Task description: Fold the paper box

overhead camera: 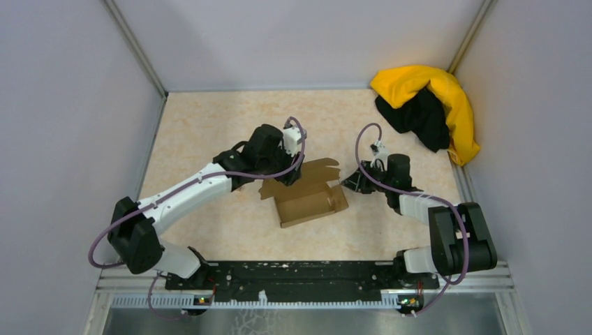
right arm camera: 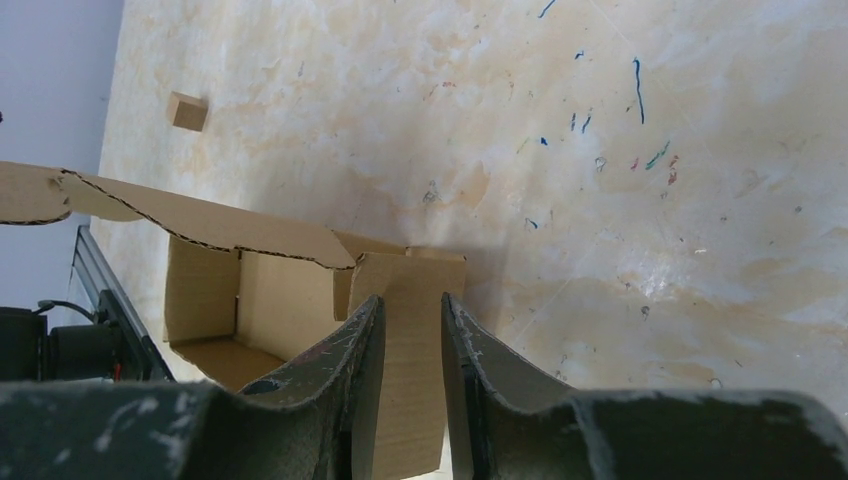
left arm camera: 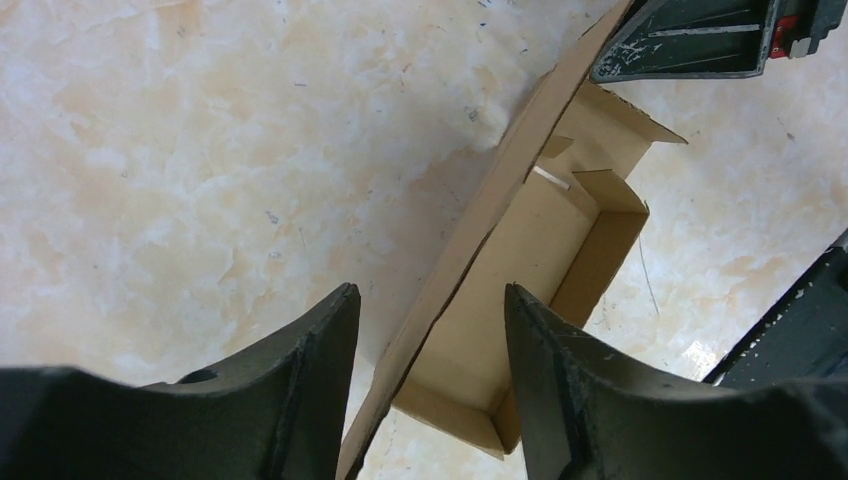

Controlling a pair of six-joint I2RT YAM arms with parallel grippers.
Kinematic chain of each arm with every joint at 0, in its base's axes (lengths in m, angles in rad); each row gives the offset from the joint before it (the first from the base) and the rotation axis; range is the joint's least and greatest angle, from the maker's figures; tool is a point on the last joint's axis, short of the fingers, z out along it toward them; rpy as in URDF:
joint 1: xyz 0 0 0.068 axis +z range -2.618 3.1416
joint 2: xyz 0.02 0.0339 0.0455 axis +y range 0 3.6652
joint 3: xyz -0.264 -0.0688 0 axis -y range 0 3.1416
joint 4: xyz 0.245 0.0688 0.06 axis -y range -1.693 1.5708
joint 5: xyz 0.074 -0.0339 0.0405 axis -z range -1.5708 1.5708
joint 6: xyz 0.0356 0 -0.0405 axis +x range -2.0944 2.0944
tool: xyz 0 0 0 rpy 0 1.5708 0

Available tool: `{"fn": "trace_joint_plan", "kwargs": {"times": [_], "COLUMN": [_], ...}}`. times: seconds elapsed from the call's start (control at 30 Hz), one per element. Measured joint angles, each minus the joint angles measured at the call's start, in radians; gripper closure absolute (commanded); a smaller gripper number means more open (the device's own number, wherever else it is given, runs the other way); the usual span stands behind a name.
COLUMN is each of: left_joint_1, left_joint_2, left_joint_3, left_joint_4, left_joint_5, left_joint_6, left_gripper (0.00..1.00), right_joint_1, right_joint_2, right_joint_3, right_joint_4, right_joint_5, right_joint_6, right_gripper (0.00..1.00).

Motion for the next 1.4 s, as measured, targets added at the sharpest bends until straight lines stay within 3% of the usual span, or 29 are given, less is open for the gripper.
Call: {"fn": "trace_joint_plan", "kwargs": {"times": [0.1, 0.2, 1.1, 1.4], "left_joint_1": [0.010, 0.023, 0.086, 0.088], "left_joint_2": [0.026, 0.055, 0.109, 0.116], "left_joint_3": [0.015, 0.045, 0.080, 0.080], "left_joint_4": [-0.009, -0.020, -0.045, -0.045], "left_joint_5": [0.013, 0.029, 0.161, 0.167], "left_joint_6": [0.011, 0.026, 0.034, 0.034], "left_gripper": [0.66, 0.73, 0.74, 0.74], "right_joint_1": [0.000, 0.001, 0.075, 0.094], "right_joint_2": [0.000, 0.000, 0.033, 0.051], "right_joint_3": [0.000, 0.000, 0.010, 0.022], "right_joint_4": [0.000, 0.000, 0.006, 0.010], "right_joint_5": [-0.003, -0.006, -0.077, -0.077], "right_joint_6": [0.000, 0.000, -0.010, -0.019], "right_gripper": [0.73, 0.73, 0.72, 0.66]}}
